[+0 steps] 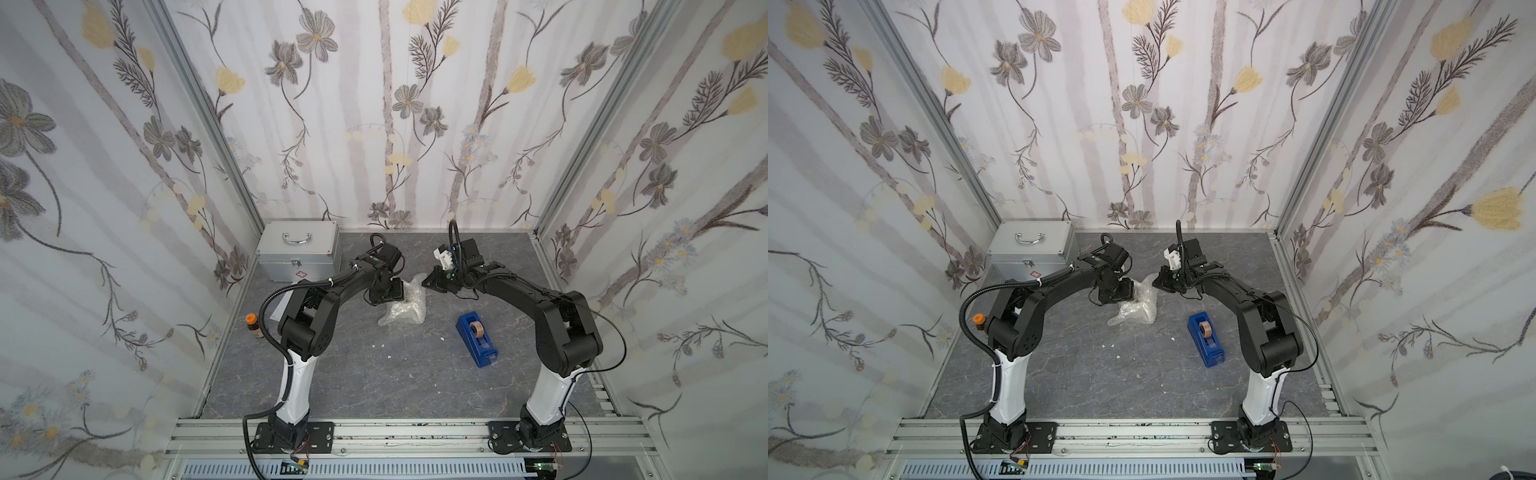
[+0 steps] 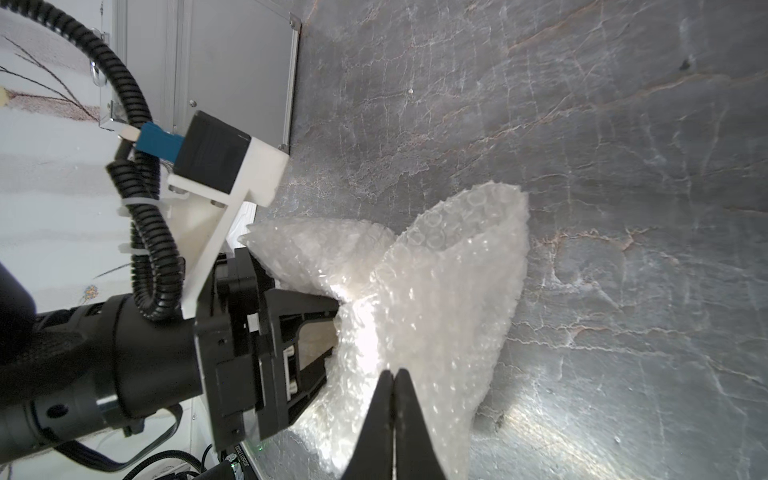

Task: Wrap mugs in bubble wrap
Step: Wrap the mug in bubble wrap.

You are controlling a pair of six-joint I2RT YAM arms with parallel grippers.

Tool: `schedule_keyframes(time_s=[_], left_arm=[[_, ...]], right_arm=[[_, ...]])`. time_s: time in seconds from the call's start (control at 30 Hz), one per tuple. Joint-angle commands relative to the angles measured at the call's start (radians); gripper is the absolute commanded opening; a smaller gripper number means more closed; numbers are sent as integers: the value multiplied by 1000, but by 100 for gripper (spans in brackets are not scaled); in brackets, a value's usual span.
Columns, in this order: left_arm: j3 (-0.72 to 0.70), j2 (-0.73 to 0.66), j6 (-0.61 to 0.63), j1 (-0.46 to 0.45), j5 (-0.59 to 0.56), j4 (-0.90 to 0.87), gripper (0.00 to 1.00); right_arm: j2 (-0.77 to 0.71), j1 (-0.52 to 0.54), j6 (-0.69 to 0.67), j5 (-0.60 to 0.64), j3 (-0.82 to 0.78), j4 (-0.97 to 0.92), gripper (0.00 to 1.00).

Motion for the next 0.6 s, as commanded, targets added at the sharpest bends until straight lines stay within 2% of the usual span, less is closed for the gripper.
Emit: schedule_keyframes(time_s=[0.0,0.17,0.47,0.57], left_arm=[[13,0,17,0,-9,-24,66],[19,-2,17,0,-7,-24,66],[11,-25,16,-1,7,2,66],[-1,-40,11,-1,20,26,66]], right_arm=[[22,20,-23,-38,25,0,2],[60,53,-48,-23,67,-52,1],[142,129,-93,97,151,-167,1],[167,152,-99,171,170,-212,1]])
